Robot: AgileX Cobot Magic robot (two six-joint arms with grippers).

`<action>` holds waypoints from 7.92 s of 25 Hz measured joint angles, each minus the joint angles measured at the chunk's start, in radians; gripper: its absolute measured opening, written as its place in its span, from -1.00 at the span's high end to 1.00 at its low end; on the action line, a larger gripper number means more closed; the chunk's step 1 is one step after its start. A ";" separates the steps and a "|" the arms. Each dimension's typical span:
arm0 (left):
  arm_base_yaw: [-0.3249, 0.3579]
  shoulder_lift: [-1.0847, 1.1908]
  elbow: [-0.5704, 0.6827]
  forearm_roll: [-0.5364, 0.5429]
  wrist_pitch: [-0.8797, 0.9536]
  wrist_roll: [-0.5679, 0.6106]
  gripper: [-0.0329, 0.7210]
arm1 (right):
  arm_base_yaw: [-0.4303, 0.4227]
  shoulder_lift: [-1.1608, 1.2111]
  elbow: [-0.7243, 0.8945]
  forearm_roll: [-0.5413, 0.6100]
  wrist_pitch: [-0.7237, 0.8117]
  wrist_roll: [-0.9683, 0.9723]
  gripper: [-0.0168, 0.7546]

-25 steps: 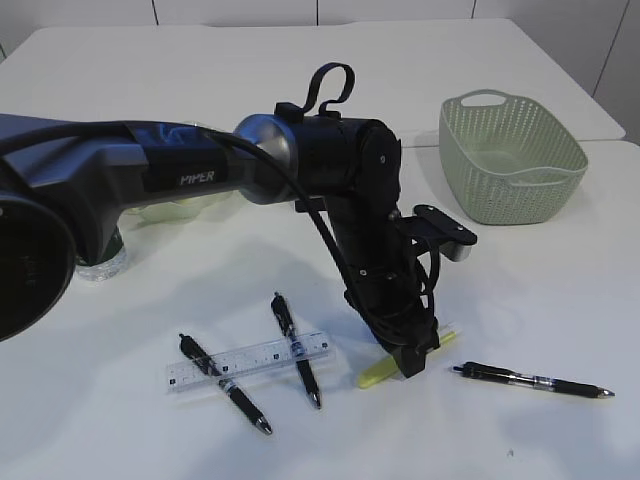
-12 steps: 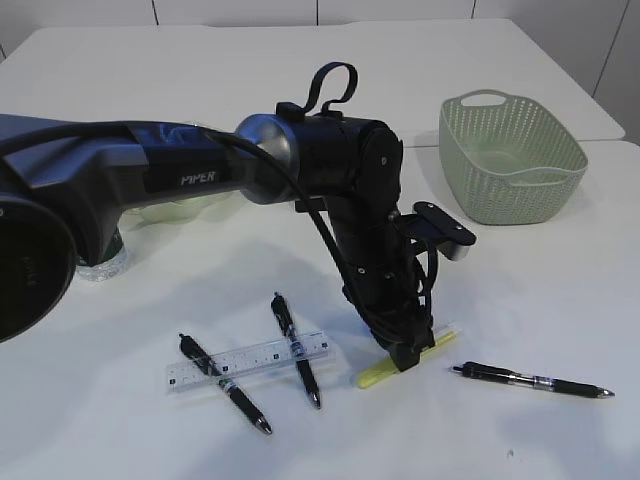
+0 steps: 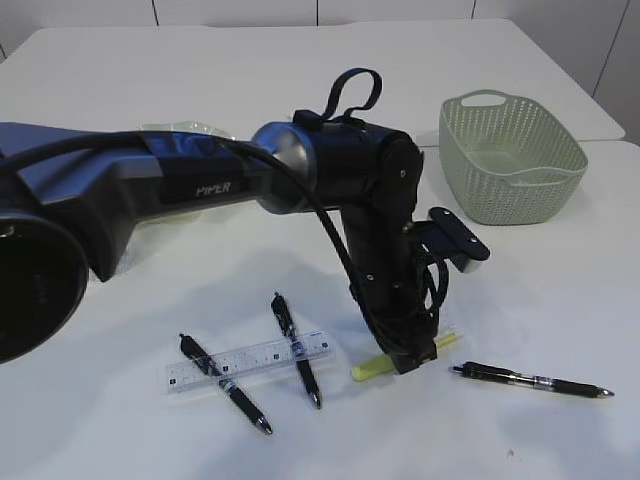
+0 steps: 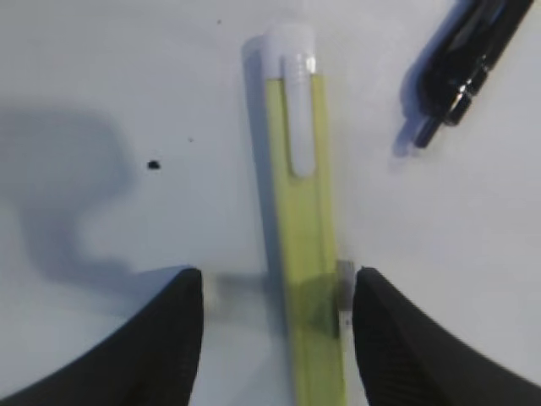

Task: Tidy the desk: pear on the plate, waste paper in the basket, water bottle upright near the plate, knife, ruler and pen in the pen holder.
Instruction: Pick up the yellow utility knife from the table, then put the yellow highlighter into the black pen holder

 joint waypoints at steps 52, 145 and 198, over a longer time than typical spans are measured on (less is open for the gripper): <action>-0.024 0.058 -0.205 0.038 0.158 -0.057 0.63 | 0.000 0.000 0.000 -0.008 0.000 0.000 0.28; 0.191 -0.449 0.204 -0.110 -0.809 -0.149 0.63 | 0.000 0.000 0.000 -0.008 -0.028 0.022 0.28; 0.188 -0.305 0.631 -0.118 -1.911 -0.148 0.63 | 0.000 0.000 0.000 -0.008 -0.030 0.022 0.28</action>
